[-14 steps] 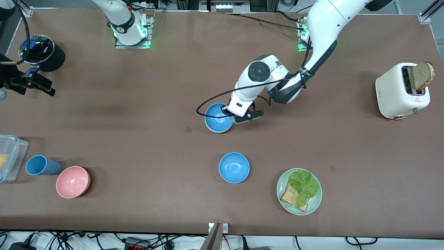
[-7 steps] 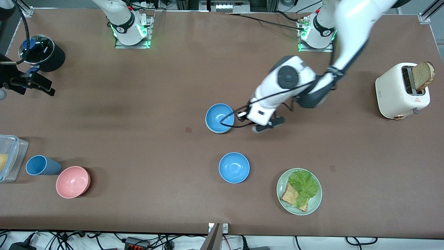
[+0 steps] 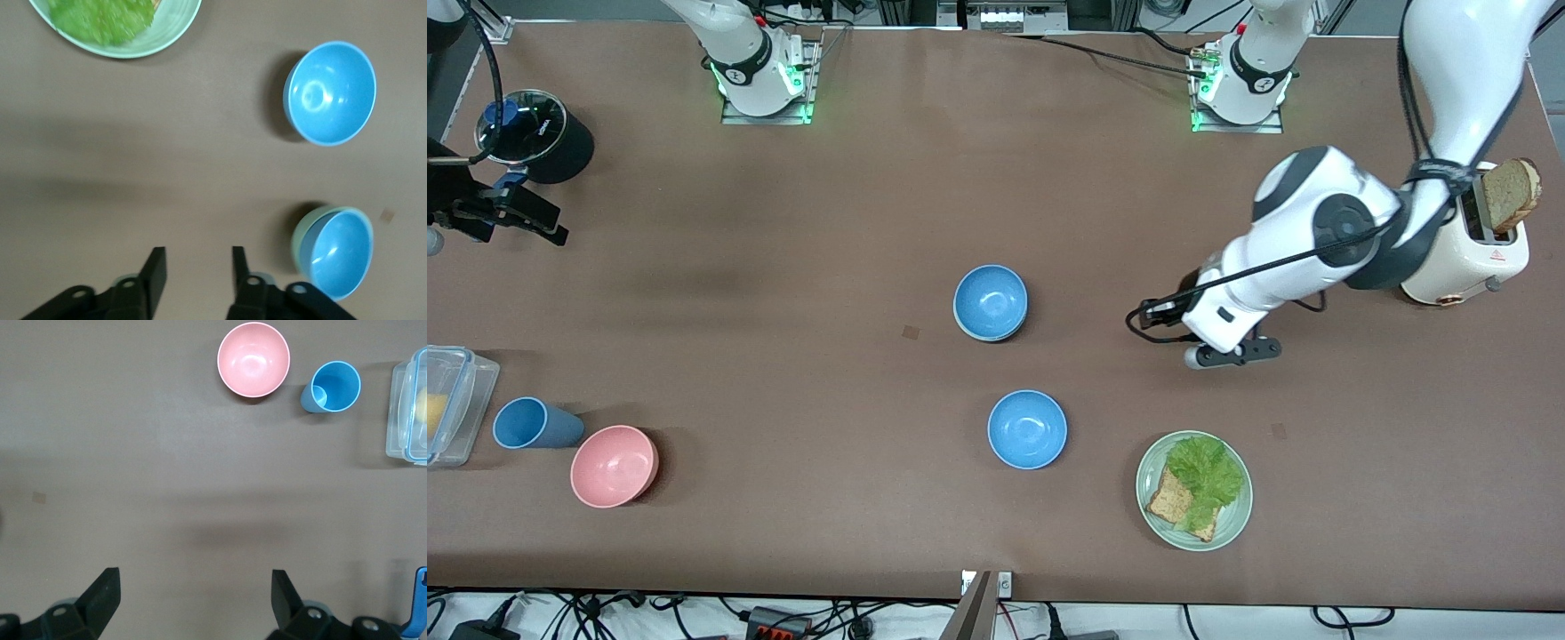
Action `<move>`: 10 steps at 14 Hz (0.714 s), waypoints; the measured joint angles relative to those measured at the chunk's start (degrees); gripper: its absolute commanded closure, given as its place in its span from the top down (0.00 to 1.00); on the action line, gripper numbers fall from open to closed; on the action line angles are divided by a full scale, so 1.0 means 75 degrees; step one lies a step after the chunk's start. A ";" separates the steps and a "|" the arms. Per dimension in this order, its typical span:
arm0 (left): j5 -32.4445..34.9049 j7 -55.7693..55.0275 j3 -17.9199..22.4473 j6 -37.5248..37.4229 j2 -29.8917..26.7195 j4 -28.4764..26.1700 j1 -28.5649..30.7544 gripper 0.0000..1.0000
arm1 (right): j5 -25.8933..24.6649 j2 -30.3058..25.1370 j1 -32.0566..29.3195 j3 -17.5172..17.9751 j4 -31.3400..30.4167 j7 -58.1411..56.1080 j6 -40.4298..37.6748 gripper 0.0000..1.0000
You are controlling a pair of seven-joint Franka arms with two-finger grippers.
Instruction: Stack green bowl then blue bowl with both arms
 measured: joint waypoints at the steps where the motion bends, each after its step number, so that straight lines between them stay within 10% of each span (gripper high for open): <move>1: 0.0006 0.0610 0.0003 -0.0321 -0.0001 0.0221 0.0061 1.00 | 0.0000 -0.0001 0.0000 0.0000 0.0000 -0.0001 0.0000 1.00; 7: -0.0144 0.3592 0.0531 -0.1554 -0.0202 0.1095 0.0639 1.00 | 0.0000 -0.0004 0.0000 0.0000 0.0000 -0.0004 0.0000 1.00; 10: -0.1704 0.4483 0.3053 -0.1772 -0.1357 0.1167 -0.0724 1.00 | 0.0000 -0.0006 0.0000 0.0000 0.0001 -0.0004 0.0000 1.00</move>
